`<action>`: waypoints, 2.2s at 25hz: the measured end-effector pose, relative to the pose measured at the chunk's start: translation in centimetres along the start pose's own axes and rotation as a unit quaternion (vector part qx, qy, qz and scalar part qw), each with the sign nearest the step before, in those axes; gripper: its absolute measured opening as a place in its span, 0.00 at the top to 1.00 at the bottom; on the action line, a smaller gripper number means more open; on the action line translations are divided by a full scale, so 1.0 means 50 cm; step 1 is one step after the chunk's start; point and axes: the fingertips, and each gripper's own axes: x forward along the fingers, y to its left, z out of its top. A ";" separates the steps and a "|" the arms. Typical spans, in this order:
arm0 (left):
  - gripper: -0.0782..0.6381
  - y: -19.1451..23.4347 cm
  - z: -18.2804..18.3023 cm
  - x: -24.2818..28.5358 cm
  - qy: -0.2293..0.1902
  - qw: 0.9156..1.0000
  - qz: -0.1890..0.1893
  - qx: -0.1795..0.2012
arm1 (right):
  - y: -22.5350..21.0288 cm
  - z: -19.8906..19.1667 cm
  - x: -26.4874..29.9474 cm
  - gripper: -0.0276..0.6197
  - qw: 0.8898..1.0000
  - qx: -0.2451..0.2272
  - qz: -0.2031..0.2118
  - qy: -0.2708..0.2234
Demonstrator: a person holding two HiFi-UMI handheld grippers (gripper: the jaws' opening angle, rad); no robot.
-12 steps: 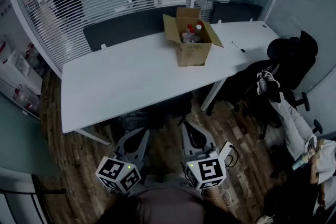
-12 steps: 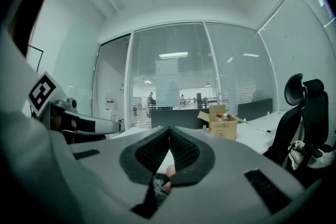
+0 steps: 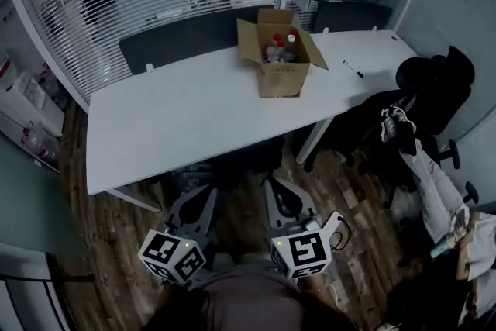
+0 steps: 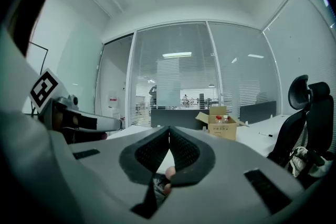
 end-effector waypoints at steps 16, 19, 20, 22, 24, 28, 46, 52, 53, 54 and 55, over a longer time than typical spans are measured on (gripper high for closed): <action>0.88 0.034 -0.019 0.175 0.019 1.000 -0.018 0.007 | -0.168 -0.017 0.100 0.92 0.999 0.012 -0.032 -0.008; 0.88 0.065 0.003 0.247 0.015 0.999 -0.025 0.015 | -0.218 -0.014 0.151 0.92 0.999 0.004 -0.048 -0.002; 0.88 0.075 0.011 0.273 0.015 0.999 -0.026 0.018 | -0.234 -0.013 0.170 0.92 0.999 0.004 -0.051 -0.001; 0.88 0.096 0.023 0.327 0.015 0.999 -0.031 0.019 | -0.265 -0.010 0.210 0.92 0.998 0.007 -0.054 0.006; 0.88 0.116 0.038 0.380 0.017 0.999 -0.037 0.018 | -0.293 -0.007 0.253 0.92 0.998 0.013 -0.054 0.006; 0.88 0.160 0.066 0.481 0.017 0.999 -0.047 0.018 | -0.350 0.003 0.342 0.92 0.998 0.026 -0.051 0.006; 0.88 0.290 0.138 0.697 0.008 1.000 -0.012 0.015 | -0.550 0.033 0.605 0.92 0.999 -0.011 -0.027 0.015; 0.88 0.326 0.166 0.759 -0.002 1.000 0.019 0.004 | -0.601 0.047 0.690 0.91 0.999 -0.025 0.000 0.030; 0.88 0.330 0.172 0.770 -0.004 1.000 0.022 0.004 | -0.610 0.050 0.703 0.91 0.999 -0.029 0.005 0.031; 0.88 0.335 0.176 0.779 -0.005 1.000 0.026 0.004 | -0.619 0.052 0.717 0.88 0.999 -0.032 0.011 0.034; 0.88 0.341 0.179 0.788 -0.005 0.999 0.031 0.004 | -0.627 0.051 0.730 0.85 0.998 -0.036 0.016 0.039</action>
